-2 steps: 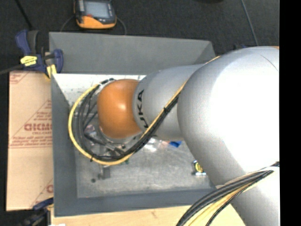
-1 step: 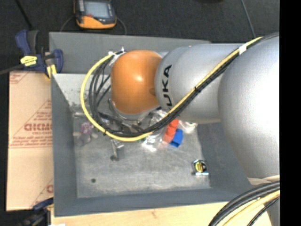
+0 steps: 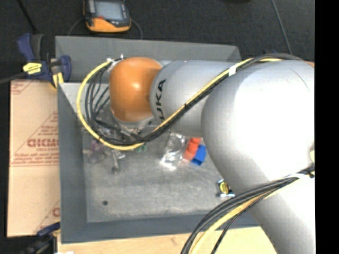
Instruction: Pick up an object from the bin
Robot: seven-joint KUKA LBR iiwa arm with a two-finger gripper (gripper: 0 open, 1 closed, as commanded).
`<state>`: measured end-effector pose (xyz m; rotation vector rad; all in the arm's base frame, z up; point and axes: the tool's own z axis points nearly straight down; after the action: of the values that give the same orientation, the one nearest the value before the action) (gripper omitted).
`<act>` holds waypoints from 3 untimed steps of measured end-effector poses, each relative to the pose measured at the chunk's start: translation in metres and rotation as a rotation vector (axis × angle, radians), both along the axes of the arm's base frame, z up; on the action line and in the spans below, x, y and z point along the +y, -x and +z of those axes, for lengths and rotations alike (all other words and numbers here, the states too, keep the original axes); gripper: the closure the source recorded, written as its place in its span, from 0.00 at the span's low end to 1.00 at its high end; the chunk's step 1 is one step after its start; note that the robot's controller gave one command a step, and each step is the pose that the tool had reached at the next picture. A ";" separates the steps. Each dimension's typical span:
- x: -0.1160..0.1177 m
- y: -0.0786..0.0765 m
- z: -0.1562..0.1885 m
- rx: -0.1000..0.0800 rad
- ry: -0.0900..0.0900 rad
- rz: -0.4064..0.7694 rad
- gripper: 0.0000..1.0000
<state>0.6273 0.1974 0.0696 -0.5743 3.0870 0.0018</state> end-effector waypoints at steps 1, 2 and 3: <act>0.038 -0.015 0.002 -0.006 0.000 0.134 0.00; 0.038 -0.015 0.002 -0.005 -0.002 0.131 1.00; 0.030 0.007 0.123 -0.012 -0.003 0.118 1.00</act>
Offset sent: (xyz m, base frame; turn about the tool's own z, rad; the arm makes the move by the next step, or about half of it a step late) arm 0.0129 0.0386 0.0004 -0.1373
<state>0.6200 0.2270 0.1922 -0.7527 3.0356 0.0034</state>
